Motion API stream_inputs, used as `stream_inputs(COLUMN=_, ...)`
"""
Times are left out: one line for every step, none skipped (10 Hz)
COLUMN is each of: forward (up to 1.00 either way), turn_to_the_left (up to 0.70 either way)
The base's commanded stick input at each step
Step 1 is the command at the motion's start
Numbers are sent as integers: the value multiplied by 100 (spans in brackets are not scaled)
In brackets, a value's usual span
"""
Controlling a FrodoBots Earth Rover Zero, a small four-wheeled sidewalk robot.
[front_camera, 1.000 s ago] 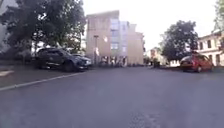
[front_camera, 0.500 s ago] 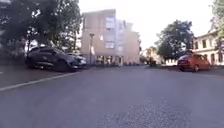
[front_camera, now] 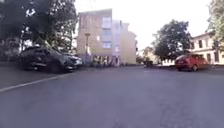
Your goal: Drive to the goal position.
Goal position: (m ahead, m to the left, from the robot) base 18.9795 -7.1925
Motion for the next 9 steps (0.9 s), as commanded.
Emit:
stream_inputs(forward=70, turn_to_the_left=-14)
stream_inputs(forward=70, turn_to_the_left=-14)
stream_inputs(forward=70, turn_to_the_left=-14)
stream_inputs(forward=70, turn_to_the_left=-11)
stream_inputs(forward=70, turn_to_the_left=-5)
stream_inputs(forward=70, turn_to_the_left=0)
stream_inputs(forward=70, turn_to_the_left=0)
stream_inputs(forward=70, turn_to_the_left=0)
stream_inputs(forward=70, turn_to_the_left=0)
